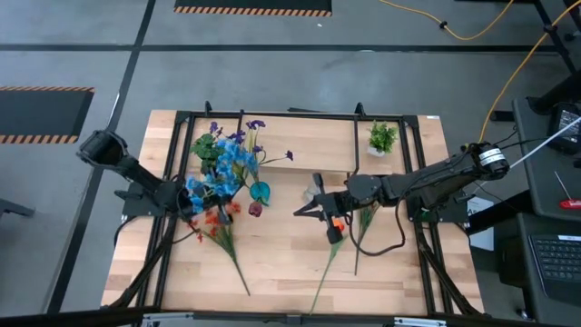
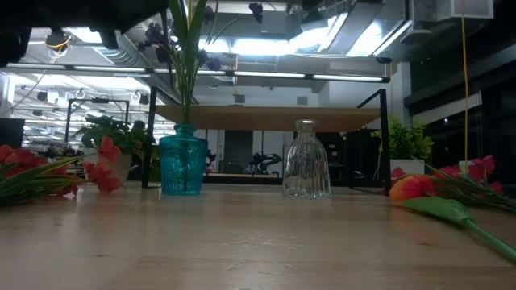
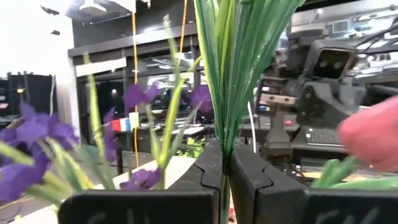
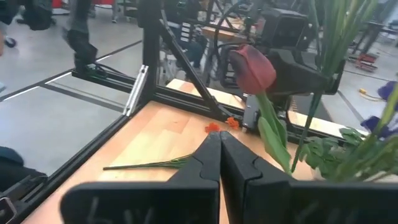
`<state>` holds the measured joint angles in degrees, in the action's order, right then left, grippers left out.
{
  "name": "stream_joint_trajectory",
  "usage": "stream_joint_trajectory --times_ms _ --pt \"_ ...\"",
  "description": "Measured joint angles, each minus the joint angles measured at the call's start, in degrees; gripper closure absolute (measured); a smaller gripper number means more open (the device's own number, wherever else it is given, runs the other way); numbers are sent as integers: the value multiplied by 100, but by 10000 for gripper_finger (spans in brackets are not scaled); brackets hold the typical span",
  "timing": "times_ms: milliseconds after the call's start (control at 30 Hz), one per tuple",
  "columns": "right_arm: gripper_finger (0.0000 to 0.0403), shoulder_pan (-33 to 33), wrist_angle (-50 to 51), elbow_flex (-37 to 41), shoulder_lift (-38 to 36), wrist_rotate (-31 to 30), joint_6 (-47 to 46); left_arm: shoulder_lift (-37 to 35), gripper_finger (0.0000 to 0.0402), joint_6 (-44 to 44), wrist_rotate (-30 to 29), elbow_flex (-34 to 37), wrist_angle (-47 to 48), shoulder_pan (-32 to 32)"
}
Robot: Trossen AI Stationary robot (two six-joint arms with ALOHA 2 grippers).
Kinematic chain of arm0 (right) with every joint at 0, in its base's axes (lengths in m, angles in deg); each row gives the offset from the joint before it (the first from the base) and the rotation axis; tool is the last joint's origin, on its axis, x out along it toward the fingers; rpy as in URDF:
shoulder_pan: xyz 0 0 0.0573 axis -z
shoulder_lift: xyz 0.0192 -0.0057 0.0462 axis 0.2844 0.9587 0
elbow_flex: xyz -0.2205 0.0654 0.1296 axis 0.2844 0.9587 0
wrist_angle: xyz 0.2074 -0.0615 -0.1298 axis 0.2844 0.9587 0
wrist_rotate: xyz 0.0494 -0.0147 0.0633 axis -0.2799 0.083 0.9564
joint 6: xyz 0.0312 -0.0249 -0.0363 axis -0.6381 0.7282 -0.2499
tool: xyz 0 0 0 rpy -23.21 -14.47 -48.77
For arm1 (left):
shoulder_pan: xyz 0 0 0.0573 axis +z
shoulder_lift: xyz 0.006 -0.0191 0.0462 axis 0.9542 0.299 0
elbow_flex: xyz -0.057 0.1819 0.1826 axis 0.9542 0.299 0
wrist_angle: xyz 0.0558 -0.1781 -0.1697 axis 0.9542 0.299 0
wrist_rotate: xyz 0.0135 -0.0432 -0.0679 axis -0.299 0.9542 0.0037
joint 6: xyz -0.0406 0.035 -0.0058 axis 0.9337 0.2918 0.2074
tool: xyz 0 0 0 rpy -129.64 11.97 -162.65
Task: Pick and place flowers into a vace then onto a shelf
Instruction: Put the blue flowers into the transparent blue vase
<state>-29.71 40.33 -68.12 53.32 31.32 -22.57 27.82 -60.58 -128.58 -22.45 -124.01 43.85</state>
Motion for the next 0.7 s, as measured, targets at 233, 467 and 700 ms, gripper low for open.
stream_joint_trajectory --times_ms 233,467,700 --pt "402 189 -708 686 -45 -256 -105 2 397 307 447 214 4 395" --pt "402 479 -664 908 -181 -45 -318 5 397 556 833 215 237 697" --pt "402 474 -580 908 -177 0 -338 130 397 1147 905 215 592 1047"
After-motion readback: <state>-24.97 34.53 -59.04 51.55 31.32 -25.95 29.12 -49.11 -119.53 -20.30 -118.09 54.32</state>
